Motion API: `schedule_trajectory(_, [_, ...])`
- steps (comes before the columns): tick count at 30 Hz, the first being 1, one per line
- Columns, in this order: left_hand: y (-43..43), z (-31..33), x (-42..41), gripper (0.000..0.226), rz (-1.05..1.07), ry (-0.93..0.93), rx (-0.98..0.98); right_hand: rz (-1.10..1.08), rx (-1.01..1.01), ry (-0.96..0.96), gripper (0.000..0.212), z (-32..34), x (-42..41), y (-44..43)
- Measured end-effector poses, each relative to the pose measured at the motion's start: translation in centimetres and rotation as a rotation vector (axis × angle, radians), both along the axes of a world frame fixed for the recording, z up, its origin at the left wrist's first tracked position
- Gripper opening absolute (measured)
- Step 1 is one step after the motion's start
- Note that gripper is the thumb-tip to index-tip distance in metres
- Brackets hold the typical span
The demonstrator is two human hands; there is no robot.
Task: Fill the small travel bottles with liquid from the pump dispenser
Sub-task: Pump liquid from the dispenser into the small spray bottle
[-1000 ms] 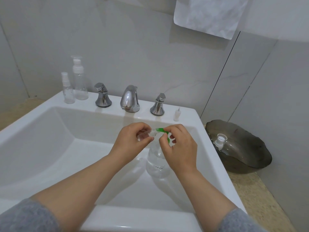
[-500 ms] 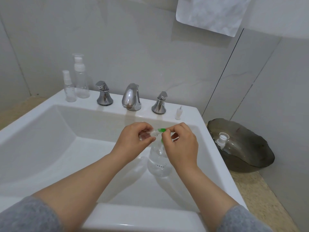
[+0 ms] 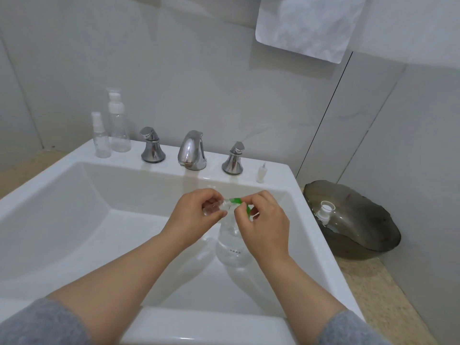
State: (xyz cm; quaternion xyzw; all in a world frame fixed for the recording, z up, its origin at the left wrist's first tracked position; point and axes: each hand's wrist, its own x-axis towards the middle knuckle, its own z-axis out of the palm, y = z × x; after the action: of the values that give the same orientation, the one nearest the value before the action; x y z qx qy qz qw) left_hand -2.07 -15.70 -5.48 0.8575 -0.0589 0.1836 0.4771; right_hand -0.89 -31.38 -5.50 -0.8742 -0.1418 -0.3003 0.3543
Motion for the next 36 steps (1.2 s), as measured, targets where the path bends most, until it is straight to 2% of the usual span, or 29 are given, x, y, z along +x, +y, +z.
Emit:
schedule_trajectory(5, [-0.13, -0.11, 0.13, 0.017, -0.019, 0.044, -0.098, 0.025, 0.012, -0.077, 0.019, -0.01, 0.17, -0.29])
schedule_trajectory(14, [-0.08, -0.41, 0.19, 0.02, -0.054, 0.103, -0.206, 0.028, 0.036, -0.048, 0.017, 0.04, 0.35, -0.04])
schedule_trajectory(30, [-0.34, -0.43, -0.13, 0.018, -0.041, 0.134, -0.212, -0.01, -0.015, 0.006, 0.013, 0.01, -0.12, 0.03])
schedule_trajectory(36, [-0.04, -0.59, 0.16, 0.018, -0.043, 0.168, -0.245, 0.089, 0.059, -0.025, 0.029, 0.89, -0.25, -0.35])
